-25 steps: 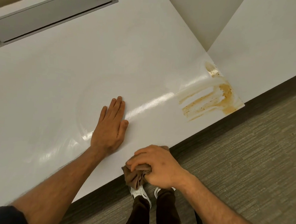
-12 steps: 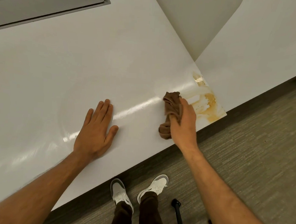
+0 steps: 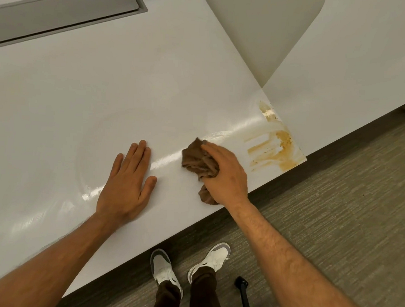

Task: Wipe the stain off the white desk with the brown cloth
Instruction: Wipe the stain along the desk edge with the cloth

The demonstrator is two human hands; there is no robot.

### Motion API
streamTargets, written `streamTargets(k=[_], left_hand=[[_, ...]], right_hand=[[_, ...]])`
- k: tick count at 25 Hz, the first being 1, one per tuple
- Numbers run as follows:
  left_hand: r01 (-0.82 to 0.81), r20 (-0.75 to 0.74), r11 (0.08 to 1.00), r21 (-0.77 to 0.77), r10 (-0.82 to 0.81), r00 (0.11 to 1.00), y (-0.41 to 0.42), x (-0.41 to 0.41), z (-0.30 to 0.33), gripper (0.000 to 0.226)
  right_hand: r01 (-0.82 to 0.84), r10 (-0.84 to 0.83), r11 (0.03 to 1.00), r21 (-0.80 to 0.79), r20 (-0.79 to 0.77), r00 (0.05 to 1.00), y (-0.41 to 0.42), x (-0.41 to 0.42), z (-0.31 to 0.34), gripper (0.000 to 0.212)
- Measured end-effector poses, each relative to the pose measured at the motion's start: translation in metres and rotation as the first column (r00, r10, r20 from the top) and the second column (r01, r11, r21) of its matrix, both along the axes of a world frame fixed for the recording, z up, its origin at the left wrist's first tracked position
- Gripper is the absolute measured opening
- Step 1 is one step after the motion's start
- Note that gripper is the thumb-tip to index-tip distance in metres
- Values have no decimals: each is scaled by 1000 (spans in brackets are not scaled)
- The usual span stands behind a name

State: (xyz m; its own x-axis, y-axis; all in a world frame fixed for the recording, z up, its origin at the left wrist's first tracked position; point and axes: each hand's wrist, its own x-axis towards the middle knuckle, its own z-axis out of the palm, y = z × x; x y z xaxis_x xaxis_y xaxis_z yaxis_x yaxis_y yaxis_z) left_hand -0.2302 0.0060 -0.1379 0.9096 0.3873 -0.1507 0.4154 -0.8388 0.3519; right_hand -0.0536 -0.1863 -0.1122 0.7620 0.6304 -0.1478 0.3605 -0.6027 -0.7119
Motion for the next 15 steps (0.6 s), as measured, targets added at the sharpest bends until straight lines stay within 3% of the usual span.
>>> streamTargets(k=[3, 6, 8, 10, 12, 14, 15], left_hand=[[-3, -6, 1000, -5, 3, 1000, -1, 0, 0, 75], [-3, -20, 1000, -5, 3, 1000, -1, 1, 1, 75], [-8, -19, 1000, -2, 8, 1000, -2, 1, 1, 74], [-10, -15, 1000, -6, 10, 1000, -2, 0, 2, 74], [-10, -8, 1000, -14, 10, 1000, -2, -1, 1, 73], [-11, -4, 1000, -14, 11, 1000, -2, -1, 1, 73], [-11, -7, 1000, -14, 11, 1000, -1, 0, 1, 74]], right_hand=[[-109, 110, 994, 20, -89, 990, -11, -23, 3, 70], [-195, 200, 978, 73, -78, 977, -18, -68, 7, 57], [-192, 205, 975, 114, -115, 972, -21, -89, 8, 50], [13, 71, 980, 198, -413, 908, -26, -91, 10, 50], [305, -69, 930, 205, -718, 692, -33, -72, 21, 53], [552, -188, 803, 223, -785, 590, -34, -38, 37, 40], [603, -220, 746, 283, -750, 624, -31, -17, 44, 34]])
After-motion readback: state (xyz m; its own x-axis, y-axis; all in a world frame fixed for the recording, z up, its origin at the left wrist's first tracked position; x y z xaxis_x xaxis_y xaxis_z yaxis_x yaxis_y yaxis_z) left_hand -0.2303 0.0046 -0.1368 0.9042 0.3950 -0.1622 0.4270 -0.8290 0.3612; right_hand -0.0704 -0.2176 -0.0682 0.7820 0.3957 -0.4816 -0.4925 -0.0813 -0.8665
